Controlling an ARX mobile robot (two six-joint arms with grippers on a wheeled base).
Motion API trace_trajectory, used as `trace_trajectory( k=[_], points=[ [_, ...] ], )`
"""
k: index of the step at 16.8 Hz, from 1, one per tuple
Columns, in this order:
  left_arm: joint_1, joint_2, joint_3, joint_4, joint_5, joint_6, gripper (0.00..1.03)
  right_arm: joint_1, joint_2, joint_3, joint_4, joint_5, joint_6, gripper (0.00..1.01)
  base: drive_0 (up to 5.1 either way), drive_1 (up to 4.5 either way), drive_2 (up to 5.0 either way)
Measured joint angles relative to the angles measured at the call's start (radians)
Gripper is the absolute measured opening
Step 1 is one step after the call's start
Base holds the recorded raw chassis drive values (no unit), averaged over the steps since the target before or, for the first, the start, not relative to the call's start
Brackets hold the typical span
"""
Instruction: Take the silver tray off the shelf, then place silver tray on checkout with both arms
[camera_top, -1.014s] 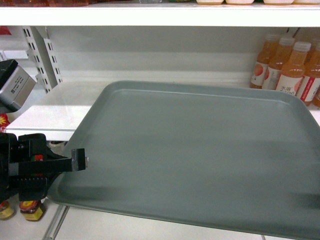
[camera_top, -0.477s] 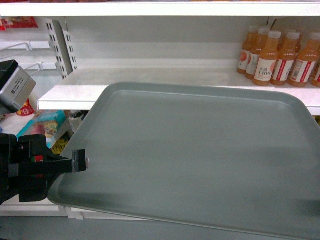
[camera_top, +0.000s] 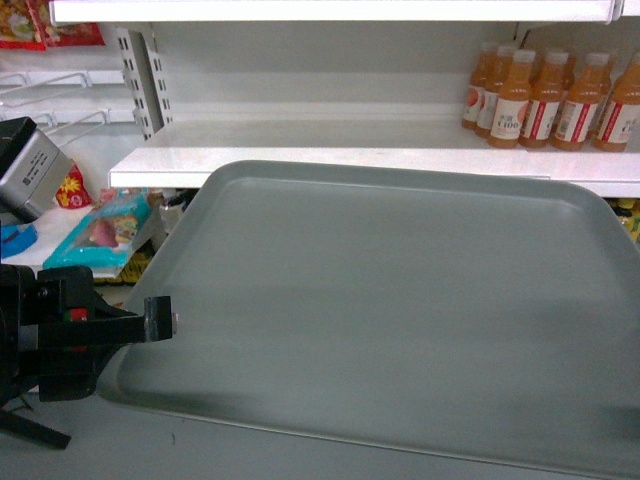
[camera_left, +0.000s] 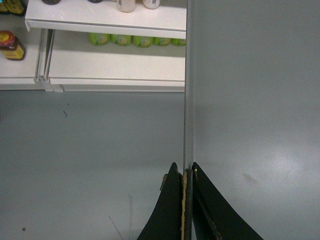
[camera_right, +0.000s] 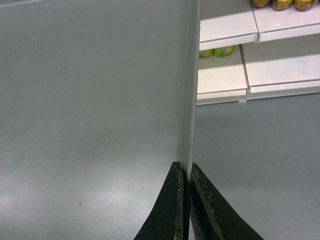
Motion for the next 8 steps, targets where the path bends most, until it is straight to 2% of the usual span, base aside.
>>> trace_trajectory(
  k=[8],
  points=[
    [0.000,0.000,0.000,-0.002,0.000,0.000,0.02,0.000,0.000,0.000,-0.001,0.000,0.000,0.03,0.0,-4.32,4.3]
  ],
)
